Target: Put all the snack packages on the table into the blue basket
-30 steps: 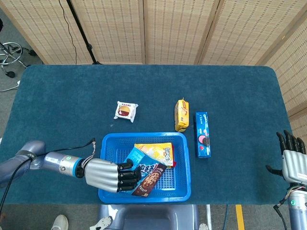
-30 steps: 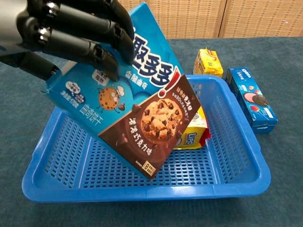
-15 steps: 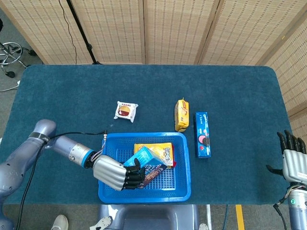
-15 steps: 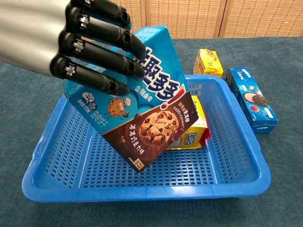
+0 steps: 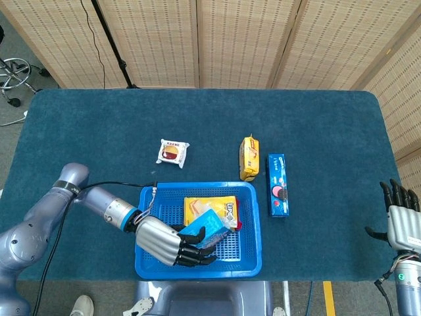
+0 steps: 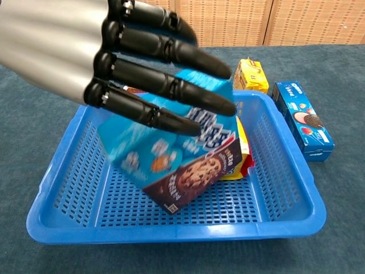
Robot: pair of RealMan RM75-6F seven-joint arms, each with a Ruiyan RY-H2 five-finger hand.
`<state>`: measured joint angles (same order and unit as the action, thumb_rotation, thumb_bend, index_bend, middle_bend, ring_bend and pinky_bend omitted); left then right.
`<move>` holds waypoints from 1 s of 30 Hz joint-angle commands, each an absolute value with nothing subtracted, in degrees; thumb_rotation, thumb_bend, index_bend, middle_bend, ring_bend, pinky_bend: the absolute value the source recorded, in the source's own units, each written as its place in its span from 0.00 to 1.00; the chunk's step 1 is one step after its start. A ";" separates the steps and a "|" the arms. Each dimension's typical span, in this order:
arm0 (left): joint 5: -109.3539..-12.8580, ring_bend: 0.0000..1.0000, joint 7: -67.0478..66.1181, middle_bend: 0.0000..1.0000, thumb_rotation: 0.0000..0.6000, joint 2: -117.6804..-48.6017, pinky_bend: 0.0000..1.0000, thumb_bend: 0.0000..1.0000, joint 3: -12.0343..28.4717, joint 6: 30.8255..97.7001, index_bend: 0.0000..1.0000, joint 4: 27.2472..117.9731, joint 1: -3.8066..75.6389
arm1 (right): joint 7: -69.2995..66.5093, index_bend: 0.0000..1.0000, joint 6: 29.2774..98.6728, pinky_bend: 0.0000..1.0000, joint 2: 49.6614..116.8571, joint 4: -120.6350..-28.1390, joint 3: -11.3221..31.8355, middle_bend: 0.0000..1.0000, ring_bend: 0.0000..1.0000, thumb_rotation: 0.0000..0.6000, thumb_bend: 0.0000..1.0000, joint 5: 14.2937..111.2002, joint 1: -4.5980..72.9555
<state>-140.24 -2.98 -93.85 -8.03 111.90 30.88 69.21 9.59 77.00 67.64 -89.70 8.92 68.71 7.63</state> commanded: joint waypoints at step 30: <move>-86.62 0.00 17.08 0.00 1.00 -77.68 0.21 0.00 1.16 47.84 0.00 61.58 59.15 | 11.25 0.00 75.41 0.00 67.44 -91.58 7.73 0.00 0.00 1.00 0.00 69.21 8.48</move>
